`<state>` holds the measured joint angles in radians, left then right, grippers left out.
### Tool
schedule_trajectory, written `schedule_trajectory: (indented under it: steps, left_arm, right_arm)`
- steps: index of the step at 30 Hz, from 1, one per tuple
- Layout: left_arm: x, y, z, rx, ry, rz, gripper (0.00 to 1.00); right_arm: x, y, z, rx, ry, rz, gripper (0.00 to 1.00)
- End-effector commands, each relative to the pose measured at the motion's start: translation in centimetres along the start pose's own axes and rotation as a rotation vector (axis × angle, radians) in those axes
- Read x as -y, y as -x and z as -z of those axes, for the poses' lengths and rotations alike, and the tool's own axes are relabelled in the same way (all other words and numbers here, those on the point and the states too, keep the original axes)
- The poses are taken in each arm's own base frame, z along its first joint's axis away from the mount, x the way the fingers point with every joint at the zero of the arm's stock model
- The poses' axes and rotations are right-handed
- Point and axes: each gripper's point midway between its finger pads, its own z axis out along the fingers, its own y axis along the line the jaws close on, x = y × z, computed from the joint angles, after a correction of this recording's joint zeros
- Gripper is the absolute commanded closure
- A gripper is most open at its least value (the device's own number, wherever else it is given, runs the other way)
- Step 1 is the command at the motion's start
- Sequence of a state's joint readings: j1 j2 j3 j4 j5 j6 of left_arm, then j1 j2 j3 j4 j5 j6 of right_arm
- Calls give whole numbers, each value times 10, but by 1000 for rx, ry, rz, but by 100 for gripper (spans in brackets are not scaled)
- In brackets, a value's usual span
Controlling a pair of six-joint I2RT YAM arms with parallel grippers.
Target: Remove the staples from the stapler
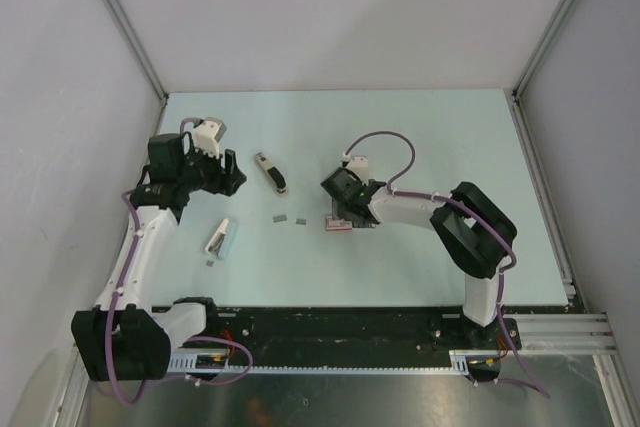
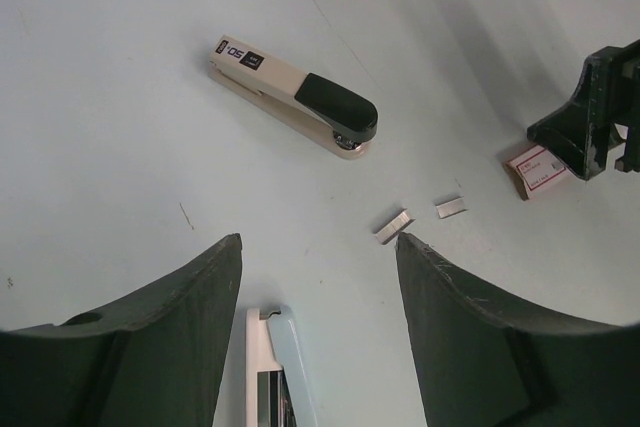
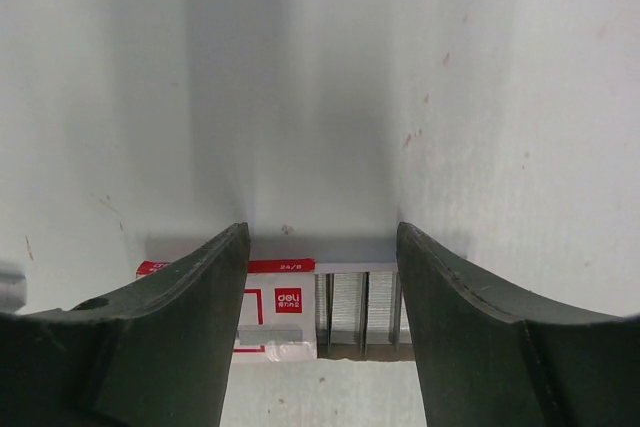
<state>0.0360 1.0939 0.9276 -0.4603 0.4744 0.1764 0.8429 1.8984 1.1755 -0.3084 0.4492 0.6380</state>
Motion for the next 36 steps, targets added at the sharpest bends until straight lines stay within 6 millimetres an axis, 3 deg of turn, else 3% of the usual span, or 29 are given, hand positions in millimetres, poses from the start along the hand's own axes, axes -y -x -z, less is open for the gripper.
schedule_trajectory:
  steps: [1, 11, 21, 24, 27, 29, 36]
  left_arm:
    - [2, 3, 6, 21, -11, -26, 32]
    - [1, 2, 5, 14, -8, -52, 32]
    - [19, -6, 0, 11, -103, -154, 31]
    - [32, -18, -7, -15, -153, -225, 29]
    - [34, -34, -21, -88, -153, -282, 27]
    - [30, -42, -30, -134, -133, -332, 28]
    - [22, -32, -40, -182, 4, -606, 3]
  right_arm:
    - [14, -44, 10, -117, -43, -6, 35]
    - [1, -41, 36, -75, -22, -68, 34]
    - [0, 29, 57, 53, 109, -183, 31]
    - [10, 57, 62, 96, 150, -213, 28]
    - [25, 73, 64, 106, 162, -234, 27]
    - [36, 72, 64, 98, 150, -235, 27]
    - [75, 44, 63, 70, 140, -287, 29]
